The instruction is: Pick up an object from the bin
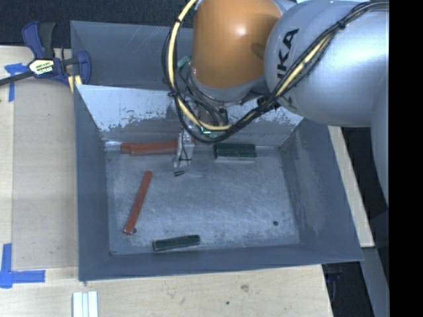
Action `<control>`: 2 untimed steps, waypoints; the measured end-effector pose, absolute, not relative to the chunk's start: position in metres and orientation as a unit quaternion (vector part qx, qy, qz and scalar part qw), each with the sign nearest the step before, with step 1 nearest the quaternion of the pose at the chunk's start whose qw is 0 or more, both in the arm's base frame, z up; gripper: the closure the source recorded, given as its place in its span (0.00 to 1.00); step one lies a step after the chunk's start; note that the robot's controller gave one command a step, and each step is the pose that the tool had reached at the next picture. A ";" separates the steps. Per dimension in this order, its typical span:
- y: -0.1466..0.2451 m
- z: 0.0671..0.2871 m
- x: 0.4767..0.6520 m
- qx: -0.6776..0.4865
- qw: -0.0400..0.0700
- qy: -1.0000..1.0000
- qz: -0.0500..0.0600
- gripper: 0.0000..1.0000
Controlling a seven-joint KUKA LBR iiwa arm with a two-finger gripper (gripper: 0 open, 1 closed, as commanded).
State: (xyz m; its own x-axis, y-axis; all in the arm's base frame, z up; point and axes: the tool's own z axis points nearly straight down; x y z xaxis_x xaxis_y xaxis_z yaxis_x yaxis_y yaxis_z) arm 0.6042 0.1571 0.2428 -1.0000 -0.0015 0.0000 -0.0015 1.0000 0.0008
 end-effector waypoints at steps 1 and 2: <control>0.157 0.245 0.605 0.000 -0.002 -1.000 -0.001 0.00; 0.167 0.196 0.611 -0.005 -0.005 -1.000 -0.002 0.00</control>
Offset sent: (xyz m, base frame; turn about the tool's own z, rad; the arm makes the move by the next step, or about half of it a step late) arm 0.0092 0.0232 -0.1147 0.0265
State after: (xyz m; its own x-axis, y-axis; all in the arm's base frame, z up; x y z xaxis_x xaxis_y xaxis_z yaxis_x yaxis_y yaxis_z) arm 0.6110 0.1672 0.1961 -0.9999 0.0107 -0.0106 0.0106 0.9999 0.0031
